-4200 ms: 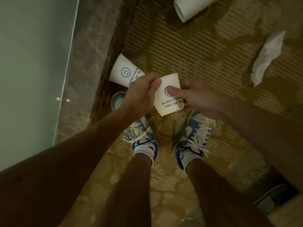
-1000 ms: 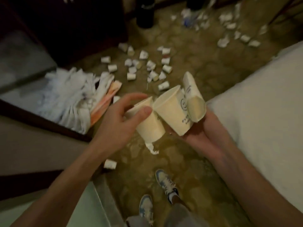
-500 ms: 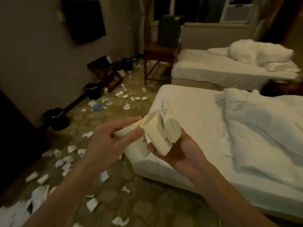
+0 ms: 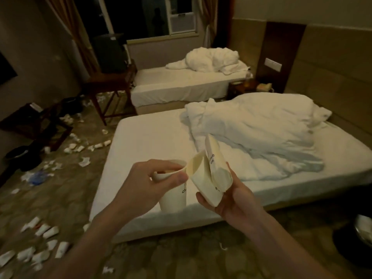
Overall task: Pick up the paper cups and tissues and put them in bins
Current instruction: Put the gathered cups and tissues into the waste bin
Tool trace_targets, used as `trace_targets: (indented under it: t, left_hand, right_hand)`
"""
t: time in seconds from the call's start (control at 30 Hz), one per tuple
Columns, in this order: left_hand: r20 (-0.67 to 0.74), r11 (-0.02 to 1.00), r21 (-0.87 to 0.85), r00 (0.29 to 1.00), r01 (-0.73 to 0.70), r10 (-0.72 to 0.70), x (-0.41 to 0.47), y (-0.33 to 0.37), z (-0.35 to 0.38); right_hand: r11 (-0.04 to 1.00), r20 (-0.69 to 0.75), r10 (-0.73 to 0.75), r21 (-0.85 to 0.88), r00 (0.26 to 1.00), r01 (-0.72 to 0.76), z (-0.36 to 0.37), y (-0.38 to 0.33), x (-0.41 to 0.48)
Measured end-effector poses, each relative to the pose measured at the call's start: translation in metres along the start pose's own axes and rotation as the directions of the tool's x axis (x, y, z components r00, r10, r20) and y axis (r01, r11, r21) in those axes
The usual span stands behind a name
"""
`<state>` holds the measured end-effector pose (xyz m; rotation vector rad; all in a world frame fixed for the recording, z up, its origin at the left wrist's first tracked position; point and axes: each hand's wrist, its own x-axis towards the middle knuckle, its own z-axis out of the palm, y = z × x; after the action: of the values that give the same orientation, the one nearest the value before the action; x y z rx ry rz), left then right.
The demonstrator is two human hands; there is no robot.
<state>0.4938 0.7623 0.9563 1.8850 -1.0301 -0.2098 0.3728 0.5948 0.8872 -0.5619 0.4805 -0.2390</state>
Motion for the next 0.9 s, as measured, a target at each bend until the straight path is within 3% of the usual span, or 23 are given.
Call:
trace_targets:
  t: [0.27,0.5,0.57,0.7,0.9]
  left_hand:
    - [0.265,0.986,-0.13,0.962,0.106,-0.069,0.059,0.028,0.174]
    - [0.469,0.968,-0.124,0.873,0.219,-0.137,0.093,0.008,0.298]
    - [0.562,0.968,-0.136,0.821,0.209,-0.098,0.107,0.0,0.328]
    - [0.764,0.984,-0.087,0.644,0.158,-0.036,0.152,-0.016,0.394]
    - [0.87,0.994,-0.112,0.485,0.016,0.09,0.233,-0.029,0.492]
  right_hand:
    - [0.98,-0.209,-0.008,0.191,0.978,0.049,-0.154,-0.089,-0.03]
    - [0.954,-0.441,0.015,0.275,0.898,0.119,-0.258,-0.123,-0.023]
    - [0.928,-0.493,0.031,0.337,0.87,0.158,-0.28,-0.13,-0.018]
    - [0.869,-0.549,0.042,0.433,0.835,0.241,-0.326,-0.155,-0.002]
    - [0.799,-0.66,0.045,0.474,0.75,0.369,-0.377,-0.209,0.044]
